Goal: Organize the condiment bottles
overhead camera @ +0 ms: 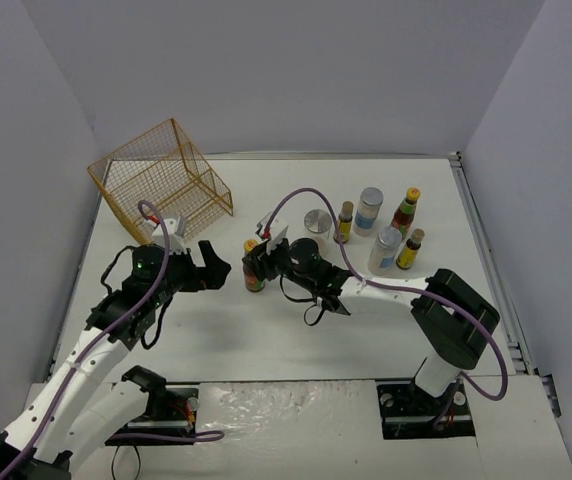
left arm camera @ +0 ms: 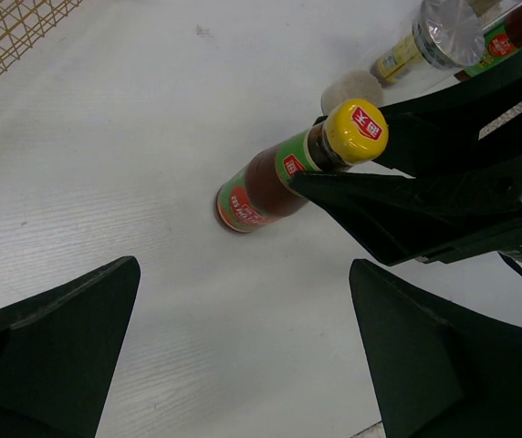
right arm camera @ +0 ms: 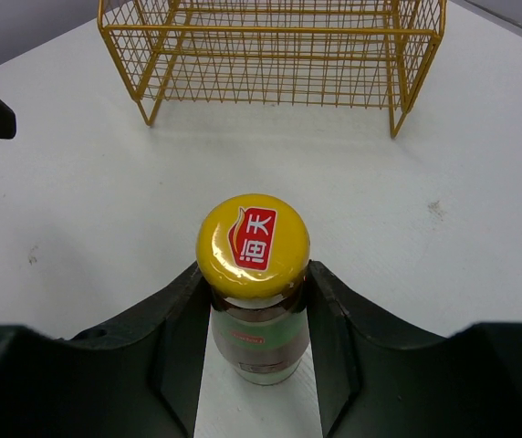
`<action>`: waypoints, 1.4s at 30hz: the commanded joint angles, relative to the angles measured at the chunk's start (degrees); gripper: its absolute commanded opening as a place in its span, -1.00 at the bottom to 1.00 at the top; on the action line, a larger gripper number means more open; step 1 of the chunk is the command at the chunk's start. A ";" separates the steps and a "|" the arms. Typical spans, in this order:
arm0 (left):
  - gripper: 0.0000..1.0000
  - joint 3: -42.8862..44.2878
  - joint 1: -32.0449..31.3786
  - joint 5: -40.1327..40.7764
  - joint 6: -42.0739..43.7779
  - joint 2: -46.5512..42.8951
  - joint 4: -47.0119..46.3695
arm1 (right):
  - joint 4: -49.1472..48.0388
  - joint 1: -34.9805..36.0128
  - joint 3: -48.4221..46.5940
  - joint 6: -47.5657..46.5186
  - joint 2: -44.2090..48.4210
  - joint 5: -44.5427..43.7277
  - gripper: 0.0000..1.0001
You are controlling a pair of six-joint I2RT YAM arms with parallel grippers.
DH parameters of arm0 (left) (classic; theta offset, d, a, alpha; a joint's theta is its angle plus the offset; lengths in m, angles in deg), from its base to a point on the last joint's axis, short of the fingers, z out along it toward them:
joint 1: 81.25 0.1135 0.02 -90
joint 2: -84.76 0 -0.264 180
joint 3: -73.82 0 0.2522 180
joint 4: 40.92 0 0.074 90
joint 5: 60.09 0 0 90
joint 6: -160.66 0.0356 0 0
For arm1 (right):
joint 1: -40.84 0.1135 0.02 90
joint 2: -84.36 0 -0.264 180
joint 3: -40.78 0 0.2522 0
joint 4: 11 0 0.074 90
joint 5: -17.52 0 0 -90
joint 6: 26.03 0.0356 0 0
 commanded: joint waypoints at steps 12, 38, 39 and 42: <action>0.94 4.17 -4.97 5.41 5.11 1.69 -8.06 | 0.45 0.46 1.23 -0.94 13.31 1.09 0.71; 0.87 6.68 -21.38 28.79 9.95 25.78 -26.94 | 35.88 0.20 11.17 1.36 60.11 -21.59 1.00; 0.81 6.45 -21.44 29.07 9.88 26.20 -27.45 | 35.88 0.20 11.13 1.28 59.97 -21.49 1.00; 0.52 6.03 -21.49 30.01 9.43 27.26 -28.02 | 35.79 0.28 10.99 1.08 59.74 -21.15 1.00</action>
